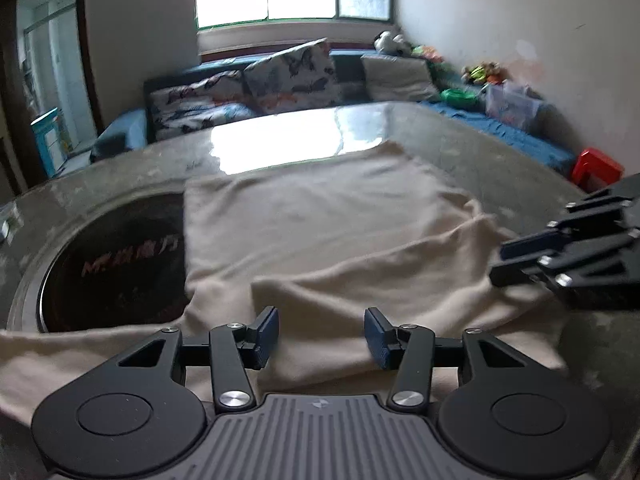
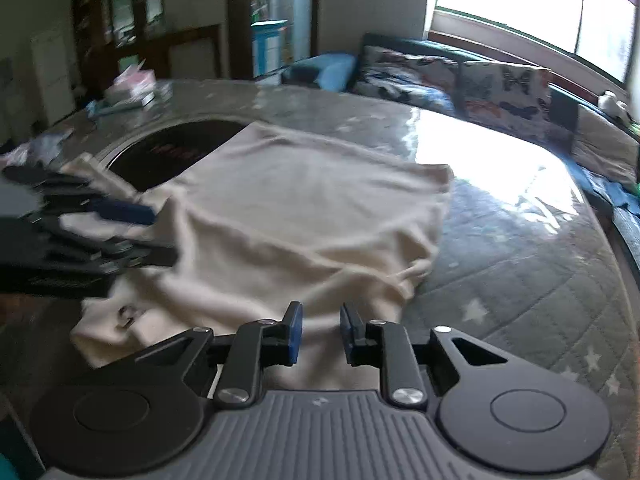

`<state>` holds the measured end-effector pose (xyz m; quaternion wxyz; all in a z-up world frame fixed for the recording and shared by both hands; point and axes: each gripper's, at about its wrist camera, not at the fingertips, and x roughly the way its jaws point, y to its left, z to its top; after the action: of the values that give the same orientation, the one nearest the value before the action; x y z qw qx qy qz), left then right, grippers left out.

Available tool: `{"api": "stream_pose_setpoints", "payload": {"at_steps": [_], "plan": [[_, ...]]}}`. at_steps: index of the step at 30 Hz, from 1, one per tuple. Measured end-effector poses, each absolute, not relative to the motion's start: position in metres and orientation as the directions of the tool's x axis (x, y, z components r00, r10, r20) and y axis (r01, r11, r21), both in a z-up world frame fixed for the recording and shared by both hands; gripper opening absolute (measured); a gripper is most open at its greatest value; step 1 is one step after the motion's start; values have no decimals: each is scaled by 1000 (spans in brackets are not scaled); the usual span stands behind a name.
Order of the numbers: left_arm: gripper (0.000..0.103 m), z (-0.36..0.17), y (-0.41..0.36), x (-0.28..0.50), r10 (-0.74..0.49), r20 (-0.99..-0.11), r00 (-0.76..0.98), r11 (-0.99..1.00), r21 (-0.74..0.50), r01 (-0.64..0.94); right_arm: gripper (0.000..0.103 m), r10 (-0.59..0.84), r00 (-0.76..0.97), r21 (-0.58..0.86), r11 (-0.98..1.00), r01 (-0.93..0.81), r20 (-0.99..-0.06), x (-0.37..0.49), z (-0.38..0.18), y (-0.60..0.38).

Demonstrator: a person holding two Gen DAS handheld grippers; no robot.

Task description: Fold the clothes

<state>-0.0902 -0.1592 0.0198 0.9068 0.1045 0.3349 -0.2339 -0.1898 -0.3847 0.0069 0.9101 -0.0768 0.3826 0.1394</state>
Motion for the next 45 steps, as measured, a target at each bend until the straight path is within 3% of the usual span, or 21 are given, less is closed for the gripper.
{"api": "stream_pose_setpoints", "payload": {"at_steps": [18, 26, 30, 37, 40, 41, 43, 44, 45], "plan": [[56, 26, -86, -101, -239, -642, 728, 950, -1, 312, 20, 377, 578, 43, 861, -507, -724, -157, 3, -313], [74, 26, -17, -92, -14, -638, 770, 999, 23, 37, 22, 407, 556, 30, 825, -564, -724, -140, -1, -276], [75, 25, 19, -83, 102, -633, 768, 993, 21, -114, 25, 415, 555, 12, 808, -588, -721, -140, 1, -264], [73, 19, 58, -65, 181, -641, 746, 964, -35, -264, 25, 417, 579, -1, 811, -586, -700, -151, 15, -266], [68, 16, 68, -61, 179, -648, 740, 954, -70, -291, 25, 415, 591, -6, 815, -580, -692, -156, 20, -269], [61, 16, 70, -60, 182, -645, 742, 953, -72, -296, 26, 414, 594, -6, 817, -577, -689, -157, 21, -270], [42, 17, 74, -59, 173, -639, 750, 950, -92, -298, 26, 411, 601, -8, 822, -570, -685, -160, 23, -273], [24, 18, 76, -59, 157, -638, 754, 950, -112, -293, 26, 409, 604, -7, 824, -566, -684, -161, 23, -274], [15, 19, 79, -58, 123, -642, 757, 949, -148, -280, 26, 407, 606, -7, 826, -563, -683, -162, 24, -275]]}}
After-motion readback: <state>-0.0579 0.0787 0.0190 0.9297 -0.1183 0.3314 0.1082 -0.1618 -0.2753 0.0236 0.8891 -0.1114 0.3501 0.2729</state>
